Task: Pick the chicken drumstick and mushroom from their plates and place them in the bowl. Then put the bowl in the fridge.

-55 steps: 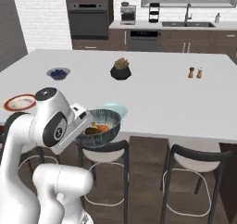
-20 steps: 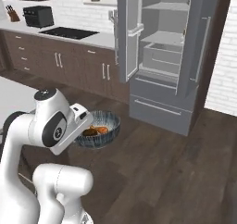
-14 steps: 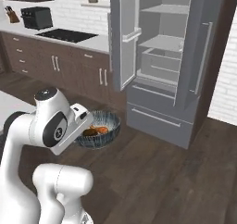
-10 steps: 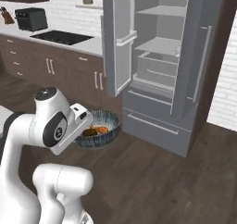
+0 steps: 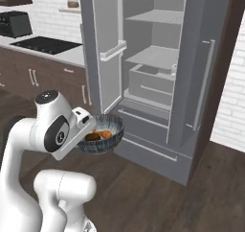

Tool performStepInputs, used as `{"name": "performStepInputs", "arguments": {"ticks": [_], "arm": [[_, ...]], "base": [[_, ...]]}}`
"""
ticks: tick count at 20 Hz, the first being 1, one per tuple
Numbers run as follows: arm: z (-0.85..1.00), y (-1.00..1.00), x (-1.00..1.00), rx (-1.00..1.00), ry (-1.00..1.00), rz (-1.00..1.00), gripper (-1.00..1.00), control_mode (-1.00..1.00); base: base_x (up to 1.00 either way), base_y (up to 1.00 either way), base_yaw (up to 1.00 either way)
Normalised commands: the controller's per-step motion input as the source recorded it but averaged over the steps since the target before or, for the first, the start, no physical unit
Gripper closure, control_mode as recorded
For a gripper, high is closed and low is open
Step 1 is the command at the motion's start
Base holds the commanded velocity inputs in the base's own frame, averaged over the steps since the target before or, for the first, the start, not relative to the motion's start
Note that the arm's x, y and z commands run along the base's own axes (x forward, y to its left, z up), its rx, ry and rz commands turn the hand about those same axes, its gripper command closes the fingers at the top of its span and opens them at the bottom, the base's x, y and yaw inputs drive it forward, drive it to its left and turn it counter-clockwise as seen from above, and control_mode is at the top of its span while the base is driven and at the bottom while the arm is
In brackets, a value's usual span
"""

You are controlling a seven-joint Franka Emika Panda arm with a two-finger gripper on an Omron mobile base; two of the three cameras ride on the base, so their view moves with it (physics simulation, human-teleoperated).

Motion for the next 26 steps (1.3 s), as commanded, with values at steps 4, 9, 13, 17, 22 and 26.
{"name": "performStepInputs", "arguments": {"ticks": [4,9,13,17,22,26], "arm": [[0.0,0.0,0.0,0.0,0.0,0.0,1.0,1.0],[0.0,0.0,0.0,0.0,0.0,0.0,1.0,1.0],[0.0,0.0,0.0,0.0,0.0,0.0,1.0,1.0],[0.0,0.0,0.0,0.0,0.0,0.0,1.0,1.0],[0.0,0.0,0.0,0.0,0.0,0.0,1.0,1.0],[0.0,0.0,0.0,0.0,0.0,0.0,1.0,1.0]], "base": [[0.92,0.2,-0.25],[0.71,0.1,-0.1],[0.42,0.11,-0.19],[0.31,0.14,-0.27],[0.56,0.45,-0.2],[0.74,0.3,-0.1]]}}
